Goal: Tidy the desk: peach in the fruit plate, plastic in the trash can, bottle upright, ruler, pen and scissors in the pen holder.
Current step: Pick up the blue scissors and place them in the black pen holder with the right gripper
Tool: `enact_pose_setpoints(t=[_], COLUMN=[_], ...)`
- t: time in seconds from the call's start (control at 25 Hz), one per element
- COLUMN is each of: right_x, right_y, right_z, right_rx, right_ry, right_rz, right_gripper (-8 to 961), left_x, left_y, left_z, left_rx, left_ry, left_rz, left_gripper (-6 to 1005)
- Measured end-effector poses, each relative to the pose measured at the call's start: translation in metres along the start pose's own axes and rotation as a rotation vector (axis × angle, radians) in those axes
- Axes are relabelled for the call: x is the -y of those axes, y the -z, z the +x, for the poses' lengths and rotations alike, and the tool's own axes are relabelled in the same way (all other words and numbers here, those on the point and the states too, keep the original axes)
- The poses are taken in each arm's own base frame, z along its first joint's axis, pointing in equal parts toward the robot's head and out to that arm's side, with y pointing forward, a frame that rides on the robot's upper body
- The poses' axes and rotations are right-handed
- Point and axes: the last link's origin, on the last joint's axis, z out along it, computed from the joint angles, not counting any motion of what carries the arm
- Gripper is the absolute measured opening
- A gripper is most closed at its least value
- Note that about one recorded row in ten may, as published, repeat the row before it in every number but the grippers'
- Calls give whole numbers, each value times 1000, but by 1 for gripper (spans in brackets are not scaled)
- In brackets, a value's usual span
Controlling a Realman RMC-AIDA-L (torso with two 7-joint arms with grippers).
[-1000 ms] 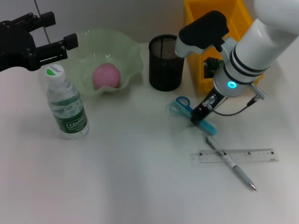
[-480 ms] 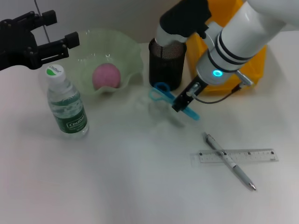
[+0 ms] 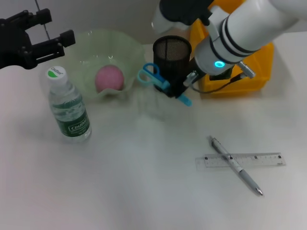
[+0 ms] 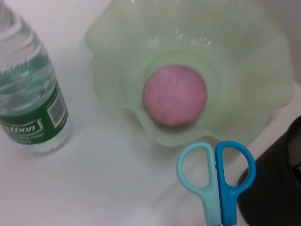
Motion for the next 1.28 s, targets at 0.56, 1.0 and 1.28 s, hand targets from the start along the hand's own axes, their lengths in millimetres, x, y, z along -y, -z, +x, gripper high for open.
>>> enact_pose_setpoints(t=[0.56,1.0,1.28], right_x=[5,19,25], right_y=[25,4,-12], right_z=[-5,3,11], right_rx=[330,500,534], right_ry=[27,-5,-6], right_rz=[145,263,312], right_gripper=[253,264,271], left_x=[0,0,0], left_y=[4,4,4], left_z=[-1,-1,-1], left_rx=[-9,-9,-8], left_ry=[-2,-1,-2], left_rz=[8,7,6], left_gripper=[806,806,806])
